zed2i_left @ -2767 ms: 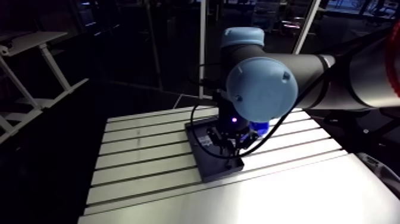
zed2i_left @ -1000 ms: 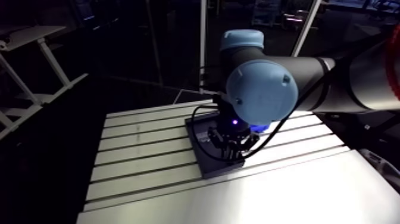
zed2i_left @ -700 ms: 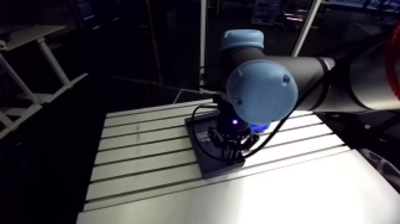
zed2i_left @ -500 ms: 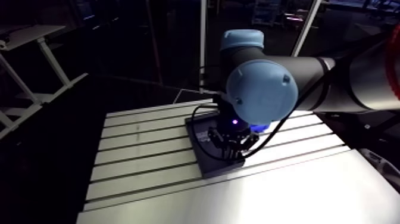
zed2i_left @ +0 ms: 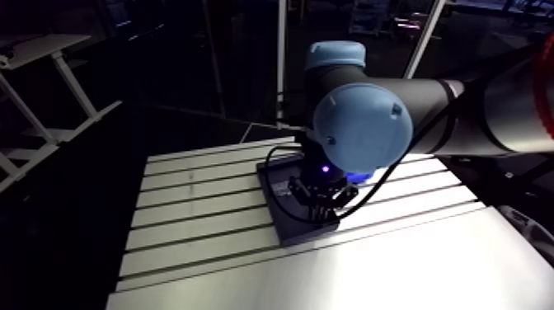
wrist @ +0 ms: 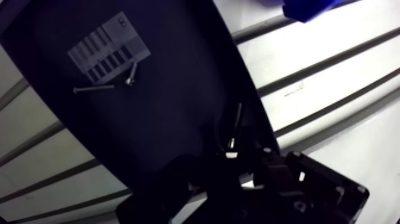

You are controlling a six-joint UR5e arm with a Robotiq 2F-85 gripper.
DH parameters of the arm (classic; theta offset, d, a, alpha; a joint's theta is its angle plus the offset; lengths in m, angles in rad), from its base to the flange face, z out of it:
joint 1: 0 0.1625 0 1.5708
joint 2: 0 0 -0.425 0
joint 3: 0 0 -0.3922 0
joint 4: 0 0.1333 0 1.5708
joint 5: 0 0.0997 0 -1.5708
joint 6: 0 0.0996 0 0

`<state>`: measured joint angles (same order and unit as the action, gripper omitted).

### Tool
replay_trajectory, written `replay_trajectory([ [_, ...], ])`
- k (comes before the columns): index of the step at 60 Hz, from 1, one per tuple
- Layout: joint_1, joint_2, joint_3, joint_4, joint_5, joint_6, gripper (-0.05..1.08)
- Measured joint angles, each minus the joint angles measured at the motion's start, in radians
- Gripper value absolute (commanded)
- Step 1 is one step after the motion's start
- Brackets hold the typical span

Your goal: Pick up the M10 bolt from the tray and put it into the blue bin.

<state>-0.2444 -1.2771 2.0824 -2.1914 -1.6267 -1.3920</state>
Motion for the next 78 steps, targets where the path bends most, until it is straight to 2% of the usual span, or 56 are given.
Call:
replay_trajectory([
  [43, 0.000, 0.001, 0.000, 0.000, 0.000, 0.000, 0.75],
  [78, 0.002, 0.007, 0.000, -0.011, 0.000, -0.001, 0.84],
])
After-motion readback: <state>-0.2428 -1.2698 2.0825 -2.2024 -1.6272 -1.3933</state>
